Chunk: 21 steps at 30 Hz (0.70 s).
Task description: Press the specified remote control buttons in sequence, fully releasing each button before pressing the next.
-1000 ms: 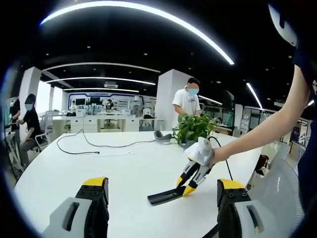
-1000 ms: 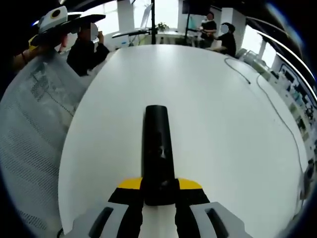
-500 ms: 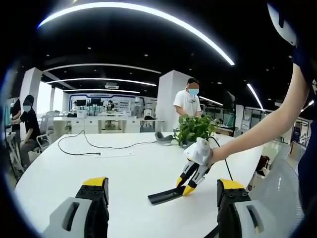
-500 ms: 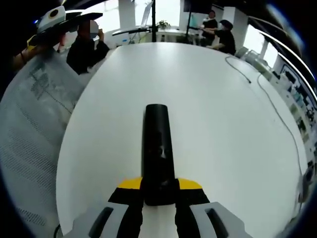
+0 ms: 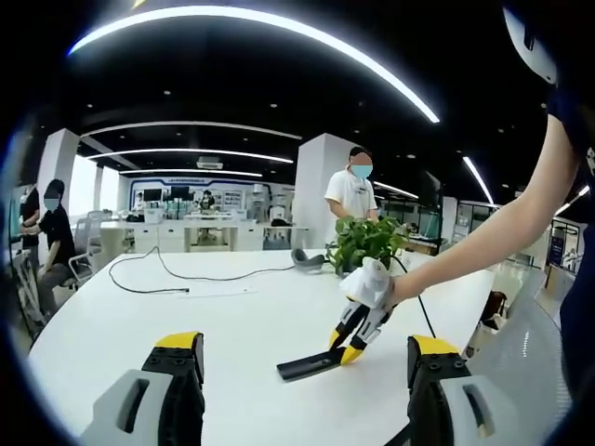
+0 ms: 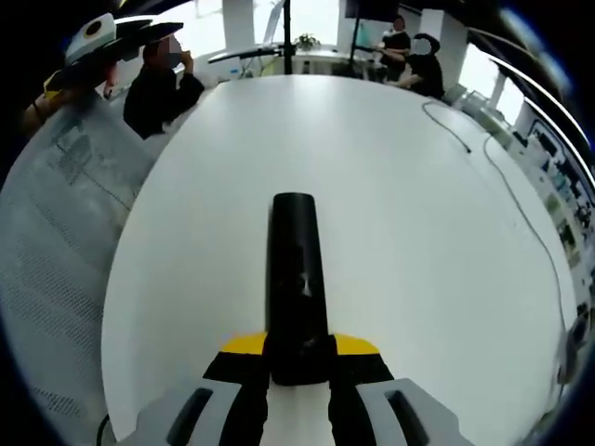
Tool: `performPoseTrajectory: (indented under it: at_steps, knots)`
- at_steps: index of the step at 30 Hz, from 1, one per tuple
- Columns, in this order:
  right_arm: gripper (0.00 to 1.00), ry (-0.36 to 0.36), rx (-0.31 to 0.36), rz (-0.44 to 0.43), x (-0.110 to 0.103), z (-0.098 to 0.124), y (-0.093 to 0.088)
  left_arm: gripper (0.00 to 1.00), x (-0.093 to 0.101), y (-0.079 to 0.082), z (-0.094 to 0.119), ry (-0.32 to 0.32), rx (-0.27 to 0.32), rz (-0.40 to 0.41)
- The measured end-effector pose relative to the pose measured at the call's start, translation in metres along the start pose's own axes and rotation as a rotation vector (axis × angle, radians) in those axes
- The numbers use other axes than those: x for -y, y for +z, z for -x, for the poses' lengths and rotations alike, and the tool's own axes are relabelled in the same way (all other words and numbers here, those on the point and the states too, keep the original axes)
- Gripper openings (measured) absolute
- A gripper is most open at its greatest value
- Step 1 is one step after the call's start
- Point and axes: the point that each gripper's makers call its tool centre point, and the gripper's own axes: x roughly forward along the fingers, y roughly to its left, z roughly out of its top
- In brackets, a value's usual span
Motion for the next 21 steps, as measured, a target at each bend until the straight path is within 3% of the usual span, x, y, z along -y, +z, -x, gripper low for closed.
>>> performPoseTrajectory:
  at_steps: [21]
  knots:
    - [0.21, 0.005, -0.009, 0.006, 0.012, 0.000, 0.000, 0.94, -0.001, -0.002, -0.001, 0.002, -0.012, 0.006]
